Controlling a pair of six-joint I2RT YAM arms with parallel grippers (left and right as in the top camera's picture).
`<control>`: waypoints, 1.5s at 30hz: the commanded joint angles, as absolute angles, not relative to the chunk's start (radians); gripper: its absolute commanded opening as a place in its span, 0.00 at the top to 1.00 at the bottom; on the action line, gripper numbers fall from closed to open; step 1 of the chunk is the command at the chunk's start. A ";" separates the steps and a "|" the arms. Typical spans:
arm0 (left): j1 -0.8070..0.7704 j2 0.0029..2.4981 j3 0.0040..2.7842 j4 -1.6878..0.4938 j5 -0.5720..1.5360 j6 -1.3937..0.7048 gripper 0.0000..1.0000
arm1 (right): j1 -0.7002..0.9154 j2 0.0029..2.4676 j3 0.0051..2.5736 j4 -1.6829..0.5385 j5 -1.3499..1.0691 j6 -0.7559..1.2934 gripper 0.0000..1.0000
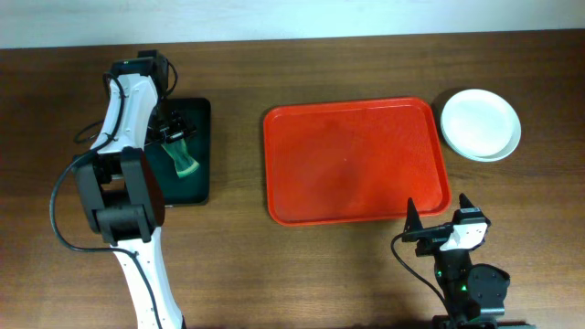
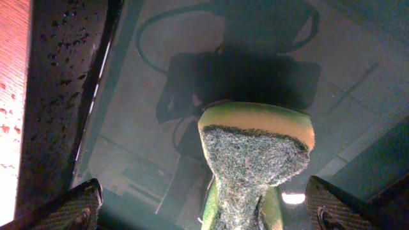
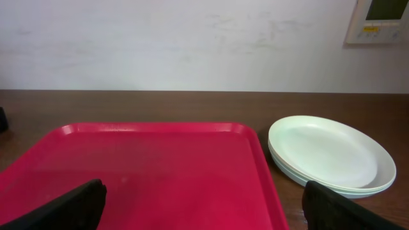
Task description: Clean dirty plates on tray and stack at the side
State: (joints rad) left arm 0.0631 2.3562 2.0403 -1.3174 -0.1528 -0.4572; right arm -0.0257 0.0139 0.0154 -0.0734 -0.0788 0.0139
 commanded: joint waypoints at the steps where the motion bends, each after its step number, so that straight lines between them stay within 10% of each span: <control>1: 0.064 2.323 2.048 -1.316 -0.154 -0.455 0.01 | -0.035 0.004 0.006 -0.073 -0.067 0.007 0.02; 8: 0.017 1.921 1.985 -1.238 -0.304 -0.455 0.01 | -0.035 0.004 0.006 -0.073 -0.067 0.007 0.02; 14: 0.000 1.192 1.037 -0.579 -0.304 -0.455 0.01 | -0.035 0.004 0.006 -0.073 -0.067 0.007 0.02; 20: 0.001 0.450 0.735 -0.761 -0.277 -0.445 0.01 | -0.035 0.004 0.006 -0.073 -0.067 0.007 0.02; 26: 0.000 0.265 0.547 -0.564 0.009 0.127 0.01 | -0.035 0.004 0.006 -0.073 -0.067 0.007 0.02; 35: 0.001 0.005 0.021 0.030 -0.027 -0.088 0.01 | -0.035 0.004 0.006 -0.073 -0.067 0.007 0.02; 45: 0.002 0.005 0.009 -0.078 -0.093 -0.030 0.01 | -0.035 0.004 0.006 -0.073 -0.067 0.007 0.02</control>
